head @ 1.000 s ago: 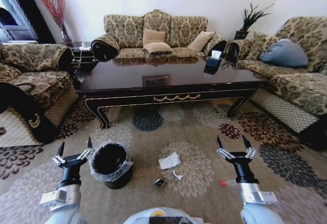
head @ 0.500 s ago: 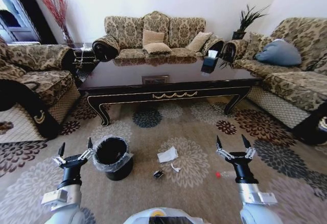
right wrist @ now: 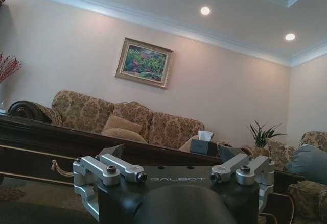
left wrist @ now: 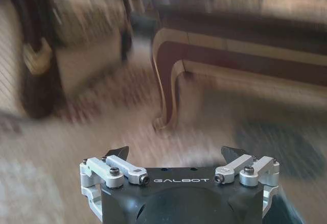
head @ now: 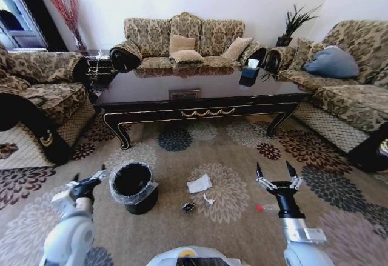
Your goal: Move to the front of the table and pick up the trash from the floor, then place it into the trash bin.
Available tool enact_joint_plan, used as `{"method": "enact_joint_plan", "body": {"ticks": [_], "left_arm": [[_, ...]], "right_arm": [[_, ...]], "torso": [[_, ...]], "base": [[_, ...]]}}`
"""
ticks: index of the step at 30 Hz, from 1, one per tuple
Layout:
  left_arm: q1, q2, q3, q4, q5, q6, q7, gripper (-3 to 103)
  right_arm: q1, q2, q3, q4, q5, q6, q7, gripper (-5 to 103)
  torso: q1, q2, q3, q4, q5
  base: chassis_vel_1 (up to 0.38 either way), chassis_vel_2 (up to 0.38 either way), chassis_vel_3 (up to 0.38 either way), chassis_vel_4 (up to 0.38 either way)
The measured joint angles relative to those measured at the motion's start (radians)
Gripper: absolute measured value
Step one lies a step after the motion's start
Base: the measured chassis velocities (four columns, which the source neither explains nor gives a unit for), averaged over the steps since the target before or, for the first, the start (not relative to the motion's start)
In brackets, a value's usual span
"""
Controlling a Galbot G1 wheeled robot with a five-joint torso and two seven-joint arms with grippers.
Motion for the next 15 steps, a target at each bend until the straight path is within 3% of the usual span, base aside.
{"method": "enact_joint_plan", "body": {"ticks": [1,2,5,15], "left_arm": [[-0.016,0.008,0.005,0.02,-0.035,0.042,-0.015,100],[-0.016,0.008,0.005,0.02,-0.035,0.042,-0.015,100],[-0.047,0.022,0.009,0.076,-0.089,0.125,-0.055,100],[-0.089,0.034,0.018,0.181,-0.14,0.13,-0.058,100]], "right_arm": [[0.002,-0.002,-0.002,-0.003,0.0,-0.001,0.0,100],[0.002,-0.002,-0.002,-0.003,0.0,-0.001,0.0,100],[0.01,-0.011,-0.013,-0.021,-0.003,-0.003,0.001,100],[0.038,-0.015,-0.049,-0.069,-0.025,-0.014,0.016,100]], "torso": [[0.0,0.0,0.0,0.0,0.0],[0.0,0.0,0.0,0.0,0.0],[0.0,0.0,0.0,0.0003,0.0],[0.0,0.0,0.0,0.0004,0.0002]], "base": [[0.0,0.0,0.0,0.0],[0.0,0.0,0.0,0.0],[0.0,0.0,0.0,0.0],[0.0,0.0,0.0,0.0]]}}
